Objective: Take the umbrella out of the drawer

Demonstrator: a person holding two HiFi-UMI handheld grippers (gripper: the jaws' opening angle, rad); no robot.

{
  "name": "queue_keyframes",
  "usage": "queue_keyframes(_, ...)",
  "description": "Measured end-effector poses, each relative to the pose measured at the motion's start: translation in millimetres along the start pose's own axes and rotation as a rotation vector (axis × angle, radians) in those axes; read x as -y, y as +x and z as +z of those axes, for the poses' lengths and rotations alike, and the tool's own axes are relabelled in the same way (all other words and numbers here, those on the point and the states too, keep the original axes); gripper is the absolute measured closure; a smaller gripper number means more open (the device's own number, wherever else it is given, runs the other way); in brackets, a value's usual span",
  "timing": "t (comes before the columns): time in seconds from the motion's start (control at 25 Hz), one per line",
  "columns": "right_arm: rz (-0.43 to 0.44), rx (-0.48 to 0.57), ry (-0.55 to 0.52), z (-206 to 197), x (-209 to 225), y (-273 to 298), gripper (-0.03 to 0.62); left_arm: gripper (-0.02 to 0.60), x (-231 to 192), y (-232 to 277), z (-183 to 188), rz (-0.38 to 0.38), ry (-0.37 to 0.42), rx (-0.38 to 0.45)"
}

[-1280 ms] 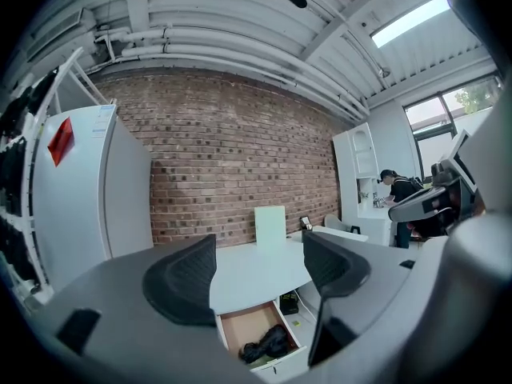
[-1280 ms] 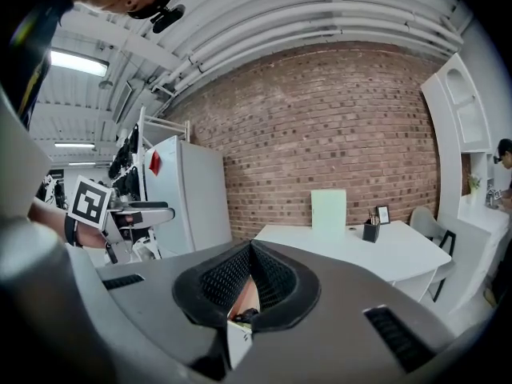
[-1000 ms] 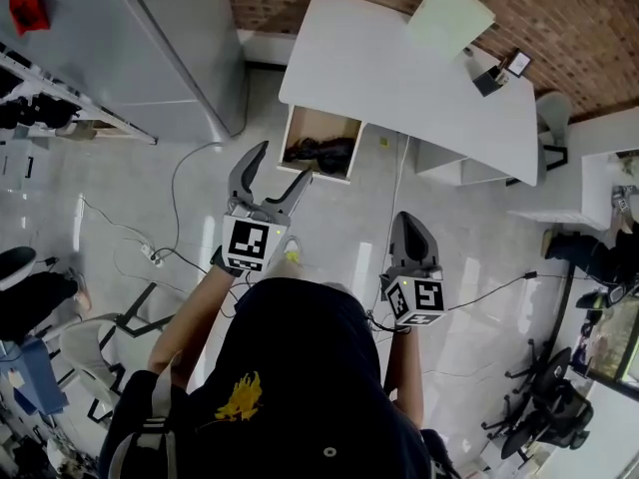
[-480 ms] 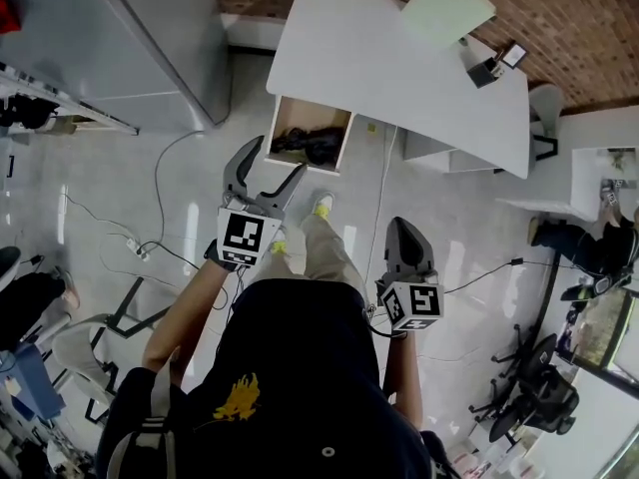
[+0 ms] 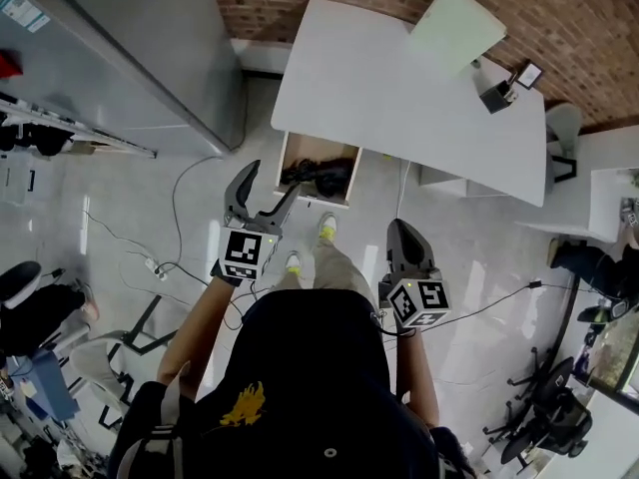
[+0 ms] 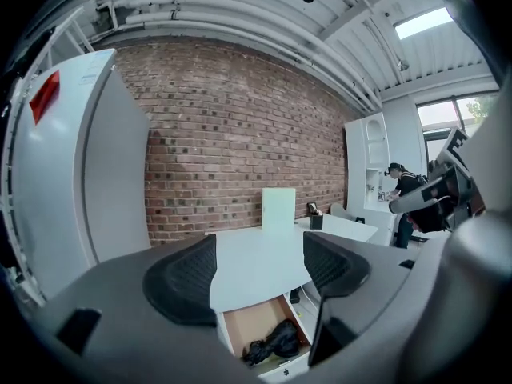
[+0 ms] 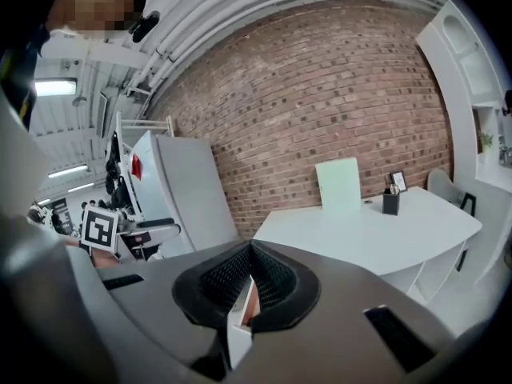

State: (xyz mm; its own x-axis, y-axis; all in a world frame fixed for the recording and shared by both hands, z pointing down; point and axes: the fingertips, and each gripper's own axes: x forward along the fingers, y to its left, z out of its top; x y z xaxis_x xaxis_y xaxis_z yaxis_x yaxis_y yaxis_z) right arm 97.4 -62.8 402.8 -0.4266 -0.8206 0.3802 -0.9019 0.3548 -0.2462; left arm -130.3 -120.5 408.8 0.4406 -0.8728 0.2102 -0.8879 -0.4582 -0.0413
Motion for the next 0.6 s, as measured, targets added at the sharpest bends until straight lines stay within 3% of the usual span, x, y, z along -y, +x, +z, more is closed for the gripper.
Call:
queue_keyframes(0.16, 0.016, -0.008, 0.000, 6.5, 15.5, 28.0, 0.569, 0.227, 8.8, 37.3, -29.8, -0.055, 0.079, -0.081)
queue_keyframes(0.32, 0.021, -0.053, -0.021, -2.6, 31.1, 47.4, 0.569, 0.227, 18.4, 70.8, -78.4, -0.108, 0.096, -0.186)
queue_keyframes(0.6, 0.059, -0.106, -0.035, -28.6, 59.3, 86.9, 0.569, 0.227, 35.9, 122.2, -206.7, -0.179, 0.090, -0.384)
